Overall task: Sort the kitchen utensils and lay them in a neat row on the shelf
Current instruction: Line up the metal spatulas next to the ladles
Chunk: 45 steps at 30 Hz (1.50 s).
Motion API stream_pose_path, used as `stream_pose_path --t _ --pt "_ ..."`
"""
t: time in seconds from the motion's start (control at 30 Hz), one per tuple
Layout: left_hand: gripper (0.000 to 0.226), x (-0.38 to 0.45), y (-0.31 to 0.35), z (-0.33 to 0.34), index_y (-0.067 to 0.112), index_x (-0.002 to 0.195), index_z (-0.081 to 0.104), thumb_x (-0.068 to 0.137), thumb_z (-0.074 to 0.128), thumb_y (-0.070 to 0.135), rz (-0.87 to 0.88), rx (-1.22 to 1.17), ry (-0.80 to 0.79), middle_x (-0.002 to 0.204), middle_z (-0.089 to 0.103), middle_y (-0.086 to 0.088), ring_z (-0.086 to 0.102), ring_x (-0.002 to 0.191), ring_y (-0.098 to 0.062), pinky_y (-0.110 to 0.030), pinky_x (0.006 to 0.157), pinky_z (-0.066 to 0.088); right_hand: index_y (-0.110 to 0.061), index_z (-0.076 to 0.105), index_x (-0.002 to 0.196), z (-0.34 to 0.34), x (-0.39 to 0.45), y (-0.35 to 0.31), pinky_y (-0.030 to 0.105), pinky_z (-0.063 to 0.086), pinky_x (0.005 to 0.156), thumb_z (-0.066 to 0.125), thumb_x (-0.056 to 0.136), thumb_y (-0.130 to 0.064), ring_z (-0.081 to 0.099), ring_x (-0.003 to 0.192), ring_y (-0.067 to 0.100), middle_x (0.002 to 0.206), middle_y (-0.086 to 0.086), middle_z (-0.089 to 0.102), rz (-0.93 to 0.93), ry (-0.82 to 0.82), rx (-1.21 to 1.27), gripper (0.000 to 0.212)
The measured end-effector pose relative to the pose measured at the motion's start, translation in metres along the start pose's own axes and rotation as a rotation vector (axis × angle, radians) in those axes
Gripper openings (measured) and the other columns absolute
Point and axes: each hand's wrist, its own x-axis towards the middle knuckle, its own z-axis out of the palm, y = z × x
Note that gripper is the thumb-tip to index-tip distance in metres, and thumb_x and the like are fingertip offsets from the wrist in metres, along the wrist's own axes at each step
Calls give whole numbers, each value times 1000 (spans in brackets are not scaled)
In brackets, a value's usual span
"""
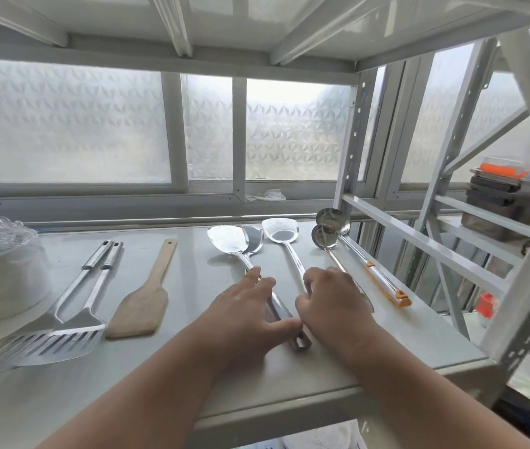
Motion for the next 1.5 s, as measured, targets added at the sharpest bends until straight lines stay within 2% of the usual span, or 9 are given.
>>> stream_pose_path --t 0.3,0.6,1.0,1.13,1.2,1.27,1.3,1.4,1.5 --pt "100 0 -3 2 36 168 22 84 55 79 1 -9 -15 179 -2 11 8 164 -9 -33 130 16 -9 69 108 7 15 3 26 34 73 54 92 -18 62 105 31 114 12 61 35 32 -58 24" --pt "98 -2 1 -1 35 169 21 87 56 77 -11 -5 -26 179 -3 11 9 164 -11 -34 130 16 -10 69 104 5 10 4 27 33 67 53 93 -18 62 101 30 110 9 59 70 59 -109 21" --pt "98 -3 3 -3 35 169 20 88 56 77 -21 4 -48 179 -5 11 7 164 -10 -33 130 15 -8 69 98 8 10 5 29 39 69 54 90 -19 63 97 32 102 10 59 73 83 -83 20" --pt "98 -5 2 -8 38 168 18 86 59 73 -38 -66 -35 177 -16 10 12 164 -16 -36 129 22 -10 72 102 4 7 7 35 50 84 58 82 -20 59 98 29 99 9 63 -99 256 -25 26" --pt "94 -10 0 -16 33 166 24 87 63 62 -42 -98 18 177 1 8 20 161 -16 -31 124 27 -13 72 112 -5 -1 3 23 48 91 62 83 -22 61 100 17 105 4 67 -252 301 129 32" --pt "71 -19 -1 -24 30 152 42 87 66 48 -52 -91 102 155 39 4 44 144 -15 -24 108 37 -23 73 115 -18 -17 -5 2 38 78 66 86 -33 58 84 -4 101 -8 69 -265 184 250 32" --pt "60 -23 0 -26 31 142 49 87 67 44 -65 -81 120 137 50 7 53 131 -13 -23 100 41 -29 71 115 -22 -24 -8 1 37 70 66 85 -41 57 77 -6 96 -12 69 -239 69 262 33" --pt "44 -29 5 -29 22 119 64 82 71 44 -109 -71 116 101 66 8 66 97 -13 -32 85 57 -34 70 108 -22 -33 -13 16 50 66 67 80 -52 65 72 5 81 -5 71 -240 -203 207 33" --pt "37 -25 11 -32 15 112 69 79 74 32 -169 -93 119 87 71 2 72 81 -17 -39 75 64 -31 68 112 -15 -26 -20 28 55 74 68 80 -42 67 77 11 78 -7 68 -228 -228 193 34"
